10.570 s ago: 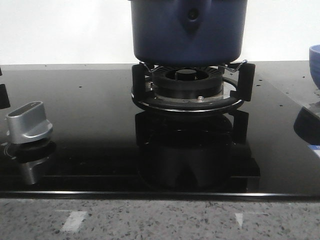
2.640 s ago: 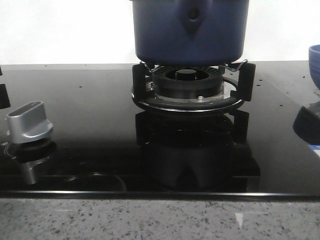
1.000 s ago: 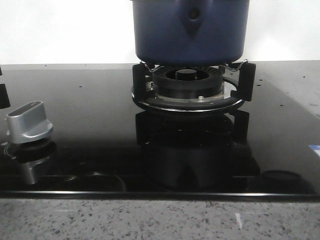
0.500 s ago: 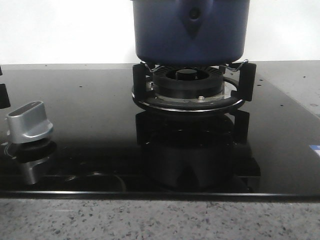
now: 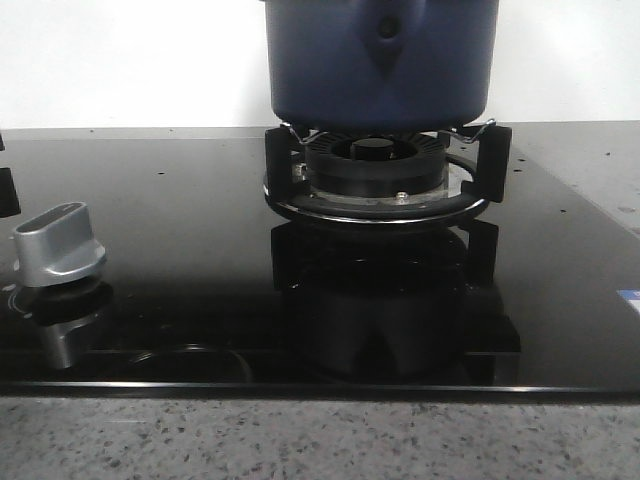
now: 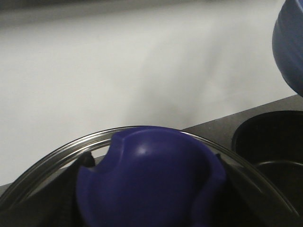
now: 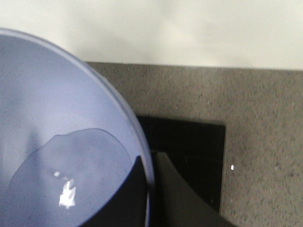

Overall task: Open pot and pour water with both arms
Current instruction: 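Lift the bowl and carry it over the open saucepan with right gripper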

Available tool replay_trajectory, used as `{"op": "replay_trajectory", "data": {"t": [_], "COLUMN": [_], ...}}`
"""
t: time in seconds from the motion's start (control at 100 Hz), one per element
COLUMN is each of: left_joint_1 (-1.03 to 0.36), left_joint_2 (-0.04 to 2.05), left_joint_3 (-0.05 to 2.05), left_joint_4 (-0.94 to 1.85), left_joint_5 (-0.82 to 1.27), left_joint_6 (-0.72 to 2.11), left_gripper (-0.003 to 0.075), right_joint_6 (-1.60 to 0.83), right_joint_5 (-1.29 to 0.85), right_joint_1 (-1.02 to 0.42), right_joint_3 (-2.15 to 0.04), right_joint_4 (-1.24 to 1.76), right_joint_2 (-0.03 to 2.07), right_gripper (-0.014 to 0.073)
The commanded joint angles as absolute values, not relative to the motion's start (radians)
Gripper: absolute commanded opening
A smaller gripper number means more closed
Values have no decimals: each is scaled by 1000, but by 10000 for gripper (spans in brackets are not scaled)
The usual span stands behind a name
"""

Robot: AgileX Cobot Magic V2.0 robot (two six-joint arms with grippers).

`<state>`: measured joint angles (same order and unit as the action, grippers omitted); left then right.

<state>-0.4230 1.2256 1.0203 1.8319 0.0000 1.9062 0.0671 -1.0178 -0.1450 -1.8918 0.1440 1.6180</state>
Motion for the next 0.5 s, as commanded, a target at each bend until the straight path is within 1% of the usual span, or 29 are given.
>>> {"op": "replay_trajectory", "data": {"t": [0.0, 0.3, 0.49], "left_joint_1": [-421, -421, -421], "left_joint_2": [1191, 1191, 1191], "left_joint_3": [1053, 1053, 1053], "left_joint_4": [1871, 1871, 1871], "left_joint_5": [36, 36, 36], "left_joint_6": [1906, 1906, 1906], "left_gripper": [261, 261, 261], "right_joint_6": [37, 37, 37], "right_joint_5": [-893, -858, -856], "right_joint_1": [-155, -243, -262], "right_joint_3": [-1928, -1928, -1928], "right_joint_4": [131, -55, -123], "right_joint_2": [1575, 1608, 1629], "right_gripper": [-48, -47, -47]}}
